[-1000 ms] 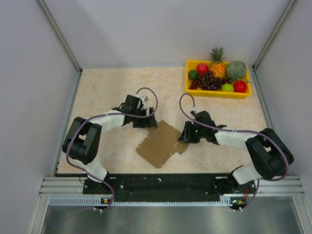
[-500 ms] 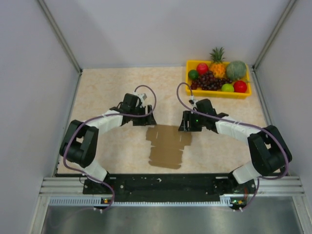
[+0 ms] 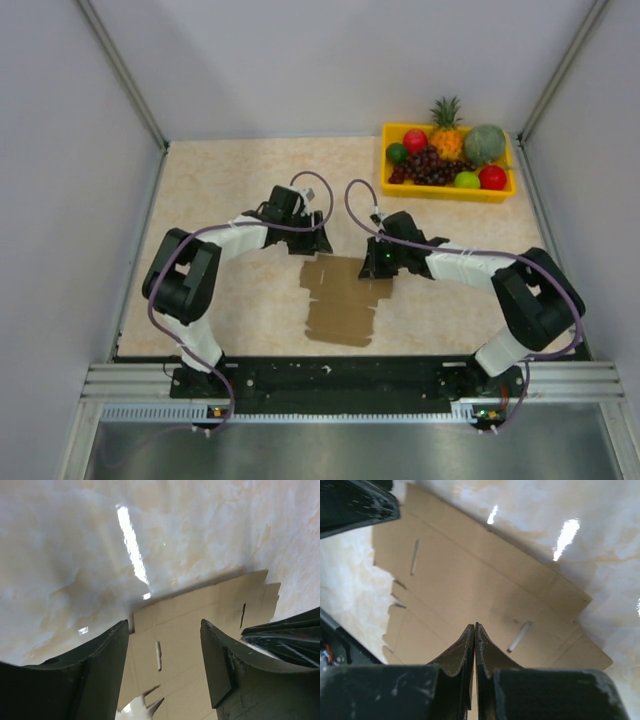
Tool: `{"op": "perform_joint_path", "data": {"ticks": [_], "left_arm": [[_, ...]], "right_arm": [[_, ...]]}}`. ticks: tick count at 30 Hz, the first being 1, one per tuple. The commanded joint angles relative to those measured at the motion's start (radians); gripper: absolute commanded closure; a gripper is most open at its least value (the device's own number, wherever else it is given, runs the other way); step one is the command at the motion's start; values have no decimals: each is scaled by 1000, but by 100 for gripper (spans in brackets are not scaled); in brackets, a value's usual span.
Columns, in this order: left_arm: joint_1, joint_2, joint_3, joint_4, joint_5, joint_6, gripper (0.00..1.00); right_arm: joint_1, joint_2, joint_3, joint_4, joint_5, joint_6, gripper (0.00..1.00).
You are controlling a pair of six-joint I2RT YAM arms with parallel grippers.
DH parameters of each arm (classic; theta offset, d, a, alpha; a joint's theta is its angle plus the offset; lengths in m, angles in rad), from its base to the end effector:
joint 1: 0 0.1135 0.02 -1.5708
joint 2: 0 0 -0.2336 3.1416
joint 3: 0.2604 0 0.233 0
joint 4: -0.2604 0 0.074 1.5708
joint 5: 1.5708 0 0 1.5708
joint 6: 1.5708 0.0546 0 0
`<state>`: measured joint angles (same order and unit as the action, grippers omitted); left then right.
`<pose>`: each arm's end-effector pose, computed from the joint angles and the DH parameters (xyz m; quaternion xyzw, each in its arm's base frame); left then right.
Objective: Fold the paper box
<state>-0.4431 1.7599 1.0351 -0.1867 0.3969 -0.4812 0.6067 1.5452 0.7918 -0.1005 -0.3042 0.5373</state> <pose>0.3057 -0.1684 0.1403 0.0461 0.9286 -0.3085 0.2009 0.2389 0.1857 0.1417 -0.0852 0.9232 0.3070 0.2148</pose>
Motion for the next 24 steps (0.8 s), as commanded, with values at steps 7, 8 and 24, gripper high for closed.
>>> {"op": "perform_joint_path", "data": {"ticks": [7,8,24], "left_arm": [[-40,95,151,-68,-81,-42,38],[-40,99,146,-66,-87,-45,38],[-42,110,89,-92,-81,-63,36]], "right_arm": [[8,88,-14,42,83,23,100],[8,92,-16,45,83,24,100],[8,105,-12,50,71,33,100]]}}
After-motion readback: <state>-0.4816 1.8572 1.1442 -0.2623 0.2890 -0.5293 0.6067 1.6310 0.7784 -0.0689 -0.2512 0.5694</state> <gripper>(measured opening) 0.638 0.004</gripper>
